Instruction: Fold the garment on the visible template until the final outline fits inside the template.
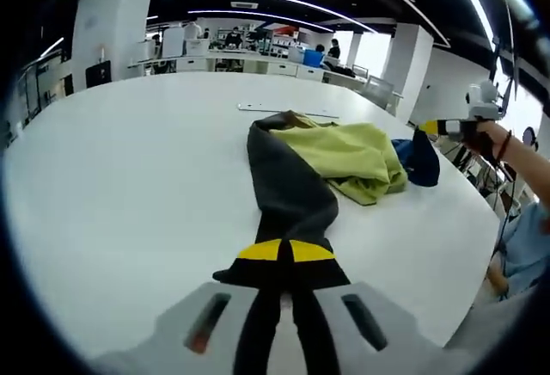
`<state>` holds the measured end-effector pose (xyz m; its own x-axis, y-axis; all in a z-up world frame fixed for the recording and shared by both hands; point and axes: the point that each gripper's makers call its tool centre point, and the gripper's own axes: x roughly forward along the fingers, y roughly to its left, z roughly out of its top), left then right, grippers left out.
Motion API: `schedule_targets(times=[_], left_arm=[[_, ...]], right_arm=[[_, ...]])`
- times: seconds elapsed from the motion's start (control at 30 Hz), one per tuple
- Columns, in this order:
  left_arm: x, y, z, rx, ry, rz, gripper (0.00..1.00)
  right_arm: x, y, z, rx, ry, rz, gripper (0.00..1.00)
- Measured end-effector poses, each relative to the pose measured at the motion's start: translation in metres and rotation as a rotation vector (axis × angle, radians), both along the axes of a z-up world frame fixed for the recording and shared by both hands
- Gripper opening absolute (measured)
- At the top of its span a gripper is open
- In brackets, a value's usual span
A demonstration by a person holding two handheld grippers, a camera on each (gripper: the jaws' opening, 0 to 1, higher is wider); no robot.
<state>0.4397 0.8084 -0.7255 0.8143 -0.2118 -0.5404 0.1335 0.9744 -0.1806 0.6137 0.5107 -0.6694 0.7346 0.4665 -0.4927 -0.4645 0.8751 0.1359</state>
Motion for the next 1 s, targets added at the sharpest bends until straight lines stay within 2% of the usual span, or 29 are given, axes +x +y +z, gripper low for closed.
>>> schedule_targets(times=[0.2,0.4,0.63,0.77,0.83,0.93,1.0], left_arm=[[0.002,0.014,-0.002,0.007,0.001,0.031,0.00],[0.002,0.027,-0.005,0.018,0.002,0.063,0.00],[0.002,0.049,-0.008,0.044,0.006,0.125,0.00],[0.001,0.061,-0.011,0.074,0.015,0.161,0.00],[0.000,0.063,-0.013,0.076,0.019,0.169,0.00],[-0.001,0.066,-0.014,0.092,0.030,0.178,0.02],[-0.001,0.066,-0.012,0.101,0.026,0.176,0.10]], right_arm=[[0.008,0.027,-0.013,-0.012,0.031,0.061,0.00],[0.011,0.041,-0.034,-0.017,0.084,0.094,0.00],[0.006,0.047,-0.054,-0.025,0.143,0.121,0.00],[0.002,0.049,-0.059,-0.031,0.160,0.141,0.00],[0.003,0.049,-0.057,-0.036,0.144,0.143,0.00],[0.000,0.047,-0.051,-0.009,0.145,0.132,0.11],[-0.002,0.044,-0.045,-0.009,0.137,0.128,0.19]])
